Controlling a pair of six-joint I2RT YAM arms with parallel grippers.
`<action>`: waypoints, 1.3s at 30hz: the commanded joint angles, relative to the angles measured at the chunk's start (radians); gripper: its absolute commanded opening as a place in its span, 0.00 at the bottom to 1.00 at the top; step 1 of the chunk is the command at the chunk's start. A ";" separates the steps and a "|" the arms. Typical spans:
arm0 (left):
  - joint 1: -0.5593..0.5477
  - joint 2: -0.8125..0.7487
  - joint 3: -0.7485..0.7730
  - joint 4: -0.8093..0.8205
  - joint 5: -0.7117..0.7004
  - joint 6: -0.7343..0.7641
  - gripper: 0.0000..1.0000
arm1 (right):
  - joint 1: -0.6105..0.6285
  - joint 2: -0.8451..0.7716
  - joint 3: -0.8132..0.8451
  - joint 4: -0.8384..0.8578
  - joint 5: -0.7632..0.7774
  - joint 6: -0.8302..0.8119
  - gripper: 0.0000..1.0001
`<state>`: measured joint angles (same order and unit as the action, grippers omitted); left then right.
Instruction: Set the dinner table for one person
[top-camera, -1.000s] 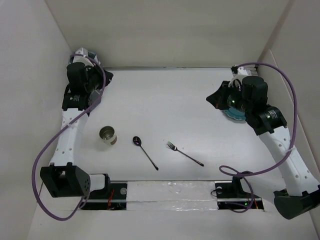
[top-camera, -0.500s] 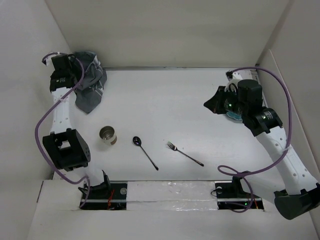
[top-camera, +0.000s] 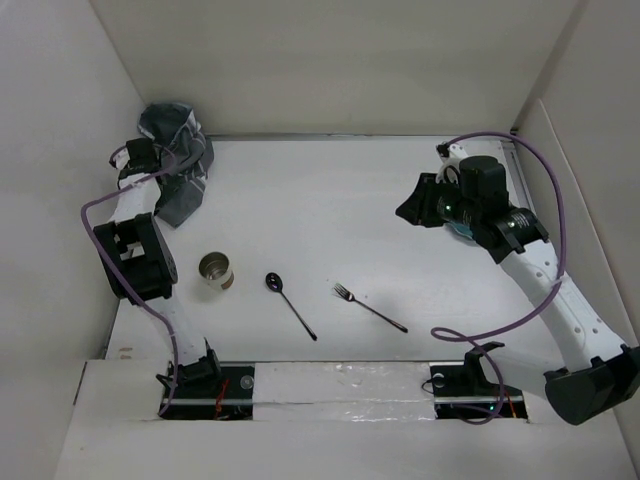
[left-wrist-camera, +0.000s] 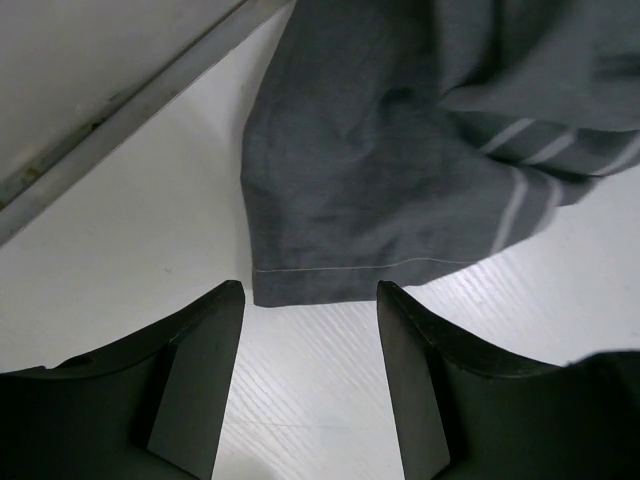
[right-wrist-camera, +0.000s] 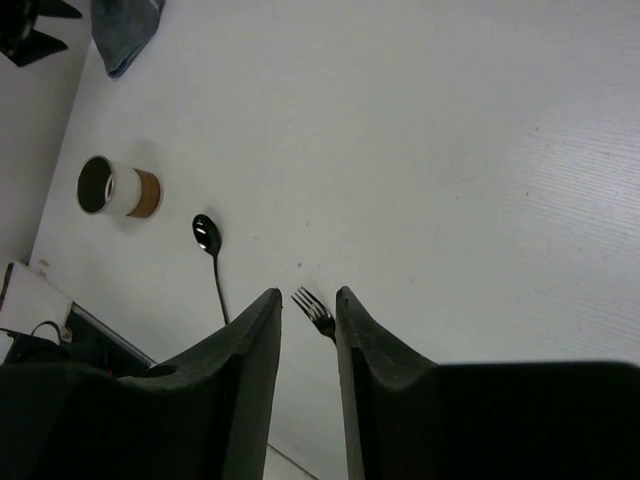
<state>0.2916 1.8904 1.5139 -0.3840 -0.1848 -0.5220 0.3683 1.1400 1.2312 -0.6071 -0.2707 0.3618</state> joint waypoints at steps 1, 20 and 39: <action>0.015 0.021 -0.006 -0.016 -0.016 0.000 0.53 | 0.009 0.004 -0.018 0.084 -0.018 -0.011 0.36; -0.015 0.176 -0.054 -0.001 0.126 -0.081 0.00 | 0.009 0.018 -0.024 0.067 -0.010 -0.020 0.38; -0.782 0.441 0.499 0.152 0.505 -0.185 0.20 | -0.069 0.067 0.077 0.029 0.126 -0.011 0.45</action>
<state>-0.4664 2.3043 1.9823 -0.2573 0.2398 -0.6720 0.3134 1.2057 1.2678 -0.5774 -0.1909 0.3458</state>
